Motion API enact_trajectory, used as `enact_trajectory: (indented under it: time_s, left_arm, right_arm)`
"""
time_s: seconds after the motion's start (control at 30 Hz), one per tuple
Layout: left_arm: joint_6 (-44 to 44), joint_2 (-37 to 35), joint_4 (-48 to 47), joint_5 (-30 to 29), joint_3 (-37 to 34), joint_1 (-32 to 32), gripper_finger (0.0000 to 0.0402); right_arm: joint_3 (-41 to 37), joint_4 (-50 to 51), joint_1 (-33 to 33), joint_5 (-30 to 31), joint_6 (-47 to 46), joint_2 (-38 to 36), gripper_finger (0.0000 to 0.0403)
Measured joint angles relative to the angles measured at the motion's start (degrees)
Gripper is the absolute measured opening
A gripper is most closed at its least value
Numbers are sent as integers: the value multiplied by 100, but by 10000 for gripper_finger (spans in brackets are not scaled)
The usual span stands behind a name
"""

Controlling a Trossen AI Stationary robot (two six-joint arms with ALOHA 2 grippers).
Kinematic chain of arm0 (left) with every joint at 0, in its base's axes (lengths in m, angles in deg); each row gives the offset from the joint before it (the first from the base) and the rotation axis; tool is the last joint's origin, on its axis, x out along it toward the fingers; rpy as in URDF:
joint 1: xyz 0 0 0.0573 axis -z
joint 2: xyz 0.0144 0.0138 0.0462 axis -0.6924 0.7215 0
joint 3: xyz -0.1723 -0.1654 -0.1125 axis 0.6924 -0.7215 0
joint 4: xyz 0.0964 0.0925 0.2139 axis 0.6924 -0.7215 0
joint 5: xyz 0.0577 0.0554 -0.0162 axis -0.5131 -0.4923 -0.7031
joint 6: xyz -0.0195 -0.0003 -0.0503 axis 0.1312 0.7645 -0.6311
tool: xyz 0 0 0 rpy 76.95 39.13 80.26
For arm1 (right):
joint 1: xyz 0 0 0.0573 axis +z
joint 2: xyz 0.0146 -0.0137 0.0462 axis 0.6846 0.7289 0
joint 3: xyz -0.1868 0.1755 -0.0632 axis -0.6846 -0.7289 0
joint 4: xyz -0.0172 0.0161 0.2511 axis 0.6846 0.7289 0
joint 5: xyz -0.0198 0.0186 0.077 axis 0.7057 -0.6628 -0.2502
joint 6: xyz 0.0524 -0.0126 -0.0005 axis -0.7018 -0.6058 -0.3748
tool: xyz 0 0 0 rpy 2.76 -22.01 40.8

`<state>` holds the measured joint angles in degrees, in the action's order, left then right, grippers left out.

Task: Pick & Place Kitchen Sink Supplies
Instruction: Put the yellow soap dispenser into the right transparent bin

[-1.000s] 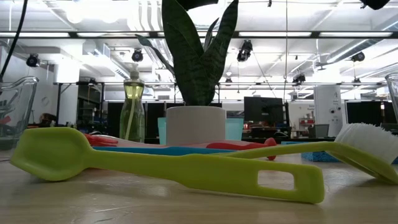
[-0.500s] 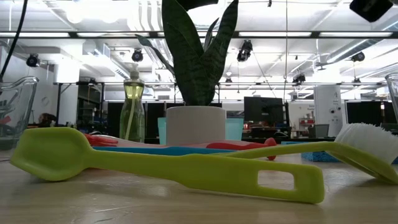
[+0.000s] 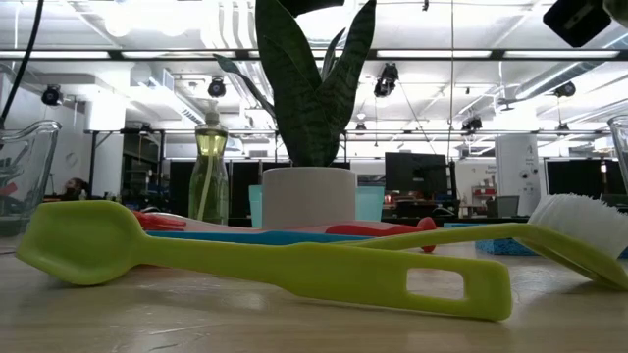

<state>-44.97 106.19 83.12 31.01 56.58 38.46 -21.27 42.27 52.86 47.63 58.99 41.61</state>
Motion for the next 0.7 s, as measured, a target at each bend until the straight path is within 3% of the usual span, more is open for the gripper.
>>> enact_trajectory:
  time_s: [0.13,0.37,0.7]
  left_arm:
    - [1,2,0,0,0,0,330]
    - [-3,2,7,0,0,1,330]
    - [-10,2,11,0,0,0,330]
  right_arm:
    - [-118,-62,199,22,163,-1,116]
    - [-140,-264,555,596,511,-88,113]
    - [-660,-534,863,1154,457,-826,112]
